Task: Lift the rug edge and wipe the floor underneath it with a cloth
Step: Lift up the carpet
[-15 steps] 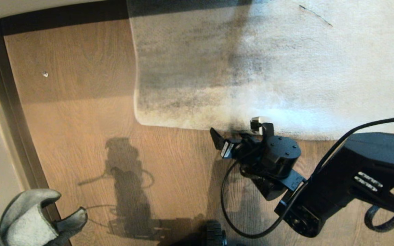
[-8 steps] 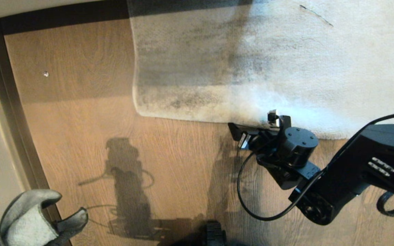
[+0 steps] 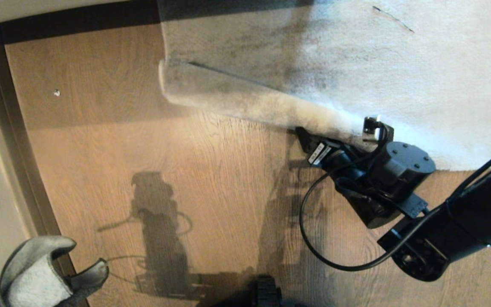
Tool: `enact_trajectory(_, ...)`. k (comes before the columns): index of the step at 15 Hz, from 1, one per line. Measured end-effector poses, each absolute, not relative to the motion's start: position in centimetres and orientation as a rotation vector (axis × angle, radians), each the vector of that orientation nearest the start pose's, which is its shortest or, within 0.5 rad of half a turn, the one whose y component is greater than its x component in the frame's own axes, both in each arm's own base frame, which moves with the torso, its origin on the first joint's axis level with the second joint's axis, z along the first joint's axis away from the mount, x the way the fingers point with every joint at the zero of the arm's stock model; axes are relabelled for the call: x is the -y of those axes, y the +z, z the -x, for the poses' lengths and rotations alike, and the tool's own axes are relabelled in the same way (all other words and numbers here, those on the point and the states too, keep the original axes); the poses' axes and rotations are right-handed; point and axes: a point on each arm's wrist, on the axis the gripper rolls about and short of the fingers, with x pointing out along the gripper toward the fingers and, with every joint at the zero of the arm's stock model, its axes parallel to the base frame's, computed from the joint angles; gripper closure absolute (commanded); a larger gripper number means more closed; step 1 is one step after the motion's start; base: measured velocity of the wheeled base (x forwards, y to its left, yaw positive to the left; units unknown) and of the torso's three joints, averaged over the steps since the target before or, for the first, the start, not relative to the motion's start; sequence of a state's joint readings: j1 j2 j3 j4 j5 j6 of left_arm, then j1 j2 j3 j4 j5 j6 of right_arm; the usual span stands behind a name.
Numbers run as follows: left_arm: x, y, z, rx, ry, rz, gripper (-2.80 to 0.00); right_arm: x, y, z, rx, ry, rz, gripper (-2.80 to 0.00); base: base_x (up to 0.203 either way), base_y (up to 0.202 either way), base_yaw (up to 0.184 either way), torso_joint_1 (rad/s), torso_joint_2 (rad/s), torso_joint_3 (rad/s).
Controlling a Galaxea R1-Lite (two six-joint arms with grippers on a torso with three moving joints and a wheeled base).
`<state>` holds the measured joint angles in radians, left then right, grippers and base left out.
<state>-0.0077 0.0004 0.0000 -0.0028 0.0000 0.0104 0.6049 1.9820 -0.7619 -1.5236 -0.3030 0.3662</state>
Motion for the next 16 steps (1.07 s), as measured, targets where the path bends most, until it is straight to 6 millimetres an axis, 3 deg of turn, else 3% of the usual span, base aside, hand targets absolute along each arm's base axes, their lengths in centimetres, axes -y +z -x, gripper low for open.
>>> enact_trajectory(6,0.0,7.6,2.3,0.002,-0.008,-0.011,0.0,-24.4,20.5,-23.9,0.249,0.588,-0.683,-2.8,0.0,0.0,0.0,0.0,0.0,0.0)
enact_trajectory(9,0.0,7.6,2.3,0.002,-0.008,-0.011,0.0,-27.0,21.2,-23.1,0.264,0.658,-0.721,-2.8,0.0,0.0,0.0,0.0,0.0,0.0)
enact_trajectory(12,0.0,7.6,2.3,0.002,-0.008,-0.011,0.0,-28.9,20.3,-23.9,0.26,0.671,-0.723,-2.8,0.0,0.0,0.0,0.0,0.0,0.0)
enact_trajectory(16,0.0,7.6,2.3,0.002,-0.008,-0.01,0.0,-30.6,17.4,-25.3,0.208,0.655,-0.691,-2.8,0.0,0.0,0.0,0.0,0.0,0.0)
